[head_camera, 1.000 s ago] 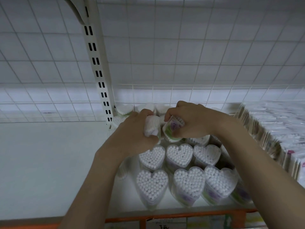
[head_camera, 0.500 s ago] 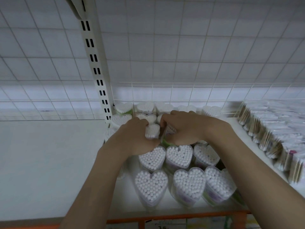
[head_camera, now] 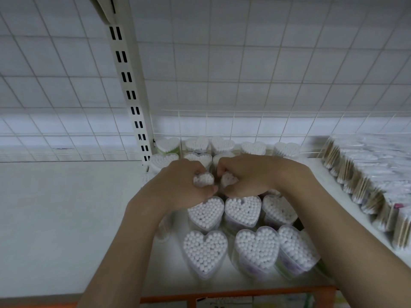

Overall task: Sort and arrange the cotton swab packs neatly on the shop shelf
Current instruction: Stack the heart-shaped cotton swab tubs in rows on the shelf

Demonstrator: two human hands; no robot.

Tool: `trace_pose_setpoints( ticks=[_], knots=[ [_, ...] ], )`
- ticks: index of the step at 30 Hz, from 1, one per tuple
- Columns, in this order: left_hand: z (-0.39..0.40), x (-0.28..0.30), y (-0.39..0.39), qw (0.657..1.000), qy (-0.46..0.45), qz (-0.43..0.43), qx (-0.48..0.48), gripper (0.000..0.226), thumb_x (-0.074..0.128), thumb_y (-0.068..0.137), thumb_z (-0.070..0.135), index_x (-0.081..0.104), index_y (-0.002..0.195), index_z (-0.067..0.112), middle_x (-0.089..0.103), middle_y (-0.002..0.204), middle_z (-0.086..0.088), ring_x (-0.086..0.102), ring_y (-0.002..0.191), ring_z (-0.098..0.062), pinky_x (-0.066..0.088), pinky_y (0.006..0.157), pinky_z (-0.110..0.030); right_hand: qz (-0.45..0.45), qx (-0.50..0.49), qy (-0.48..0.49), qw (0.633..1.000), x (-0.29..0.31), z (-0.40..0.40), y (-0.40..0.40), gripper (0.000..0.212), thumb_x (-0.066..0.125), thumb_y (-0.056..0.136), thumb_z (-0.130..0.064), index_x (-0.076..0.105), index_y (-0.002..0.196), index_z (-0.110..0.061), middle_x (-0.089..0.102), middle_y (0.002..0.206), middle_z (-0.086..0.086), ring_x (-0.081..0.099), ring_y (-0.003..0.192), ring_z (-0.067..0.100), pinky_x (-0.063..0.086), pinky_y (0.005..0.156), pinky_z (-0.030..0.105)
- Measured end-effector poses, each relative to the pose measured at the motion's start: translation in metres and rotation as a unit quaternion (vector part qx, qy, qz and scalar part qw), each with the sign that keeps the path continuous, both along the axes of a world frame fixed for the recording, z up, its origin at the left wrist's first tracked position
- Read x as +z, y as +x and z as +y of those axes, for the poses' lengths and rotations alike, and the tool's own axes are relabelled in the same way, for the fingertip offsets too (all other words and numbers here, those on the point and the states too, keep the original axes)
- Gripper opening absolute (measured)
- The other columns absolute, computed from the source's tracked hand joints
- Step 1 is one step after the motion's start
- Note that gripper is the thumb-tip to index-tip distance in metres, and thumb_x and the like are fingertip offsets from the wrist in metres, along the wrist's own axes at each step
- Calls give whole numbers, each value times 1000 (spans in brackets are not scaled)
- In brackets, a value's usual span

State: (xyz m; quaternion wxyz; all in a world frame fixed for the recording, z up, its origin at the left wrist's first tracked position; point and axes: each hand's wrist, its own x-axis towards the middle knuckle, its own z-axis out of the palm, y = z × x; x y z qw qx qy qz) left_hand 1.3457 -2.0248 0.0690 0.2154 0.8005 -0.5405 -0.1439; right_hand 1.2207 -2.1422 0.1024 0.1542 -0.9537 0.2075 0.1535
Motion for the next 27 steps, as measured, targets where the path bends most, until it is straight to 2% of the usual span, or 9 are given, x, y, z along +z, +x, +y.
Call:
trace_pose_setpoints(
  ticks=[2, 5, 8, 10, 13, 17, 23, 27],
  knots=[
    [0, -1, 0, 1000, -5, -2, -5, 45, 63, 79, 50, 57, 116, 25, 55, 113, 7, 51, 106, -12, 35, 82, -24, -1, 5, 1, 1000, 0, 0, -1, 30, 54, 84, -40, 49, 107, -21, 55, 97, -5, 52, 88, 13, 41, 66, 27],
    [0, -2, 1, 1000, -14, 7, 3, 41, 64, 80, 45, 59, 114, 25, 57, 113, 6, 52, 106, -13, 37, 82, -24, -20, 2, -2, 1000, 2, -1, -4, 35, 54, 86, -36, 51, 119, -28, 54, 111, -7, 50, 101, 14, 43, 83, 30],
    [0, -2, 1, 999, -23, 16, 19, 36, 66, 79, 43, 62, 109, 24, 56, 101, 7, 54, 97, -13, 38, 78, -24, -45, -4, 8, 999, 5, -1, -6, 36, 59, 83, -30, 50, 118, -28, 53, 98, -11, 51, 92, 11, 44, 76, 25],
    [1, -2, 0, 999, -25, 17, 25, 34, 67, 78, 43, 63, 105, 24, 53, 94, 9, 54, 91, -13, 39, 76, -24, -48, -17, 12, 999, 5, -1, -7, 39, 62, 80, -28, 48, 117, -25, 56, 99, -4, 54, 91, 13, 48, 77, 31],
    [1, -2, 0, 999, -17, 18, 25, 35, 67, 77, 45, 62, 106, 25, 52, 95, 10, 54, 93, -13, 42, 80, -27, -45, -17, 3, 999, 6, -1, -7, 34, 61, 80, -27, 51, 112, -22, 60, 103, 0, 57, 95, 18, 50, 84, 39],
    [2, -1, -1, 1000, -14, 14, 21, 33, 67, 76, 46, 61, 103, 27, 54, 92, 11, 56, 92, -13, 43, 78, -26, -45, -17, 4, 999, 7, 0, -8, 31, 60, 82, -28, 55, 112, -24, 59, 102, -4, 56, 93, 14, 48, 82, 32],
    [4, 2, -4, 1000, -3, 2, 17, 27, 67, 74, 46, 62, 95, 29, 60, 90, 14, 58, 90, -12, 48, 81, -31, -43, -18, 2, 999, 8, 0, -9, 30, 59, 82, -29, 57, 112, -24, 61, 103, -5, 57, 96, 13, 49, 85, 33],
    [5, 5, -3, 1000, -2, -21, 16, 31, 63, 76, 51, 59, 102, 33, 58, 94, 15, 57, 93, -11, 46, 83, -31, -53, -10, -15, 998, 11, -2, -9, 28, 54, 87, -31, 58, 113, -23, 62, 105, -5, 57, 97, 14, 49, 88, 34]
  ],
)
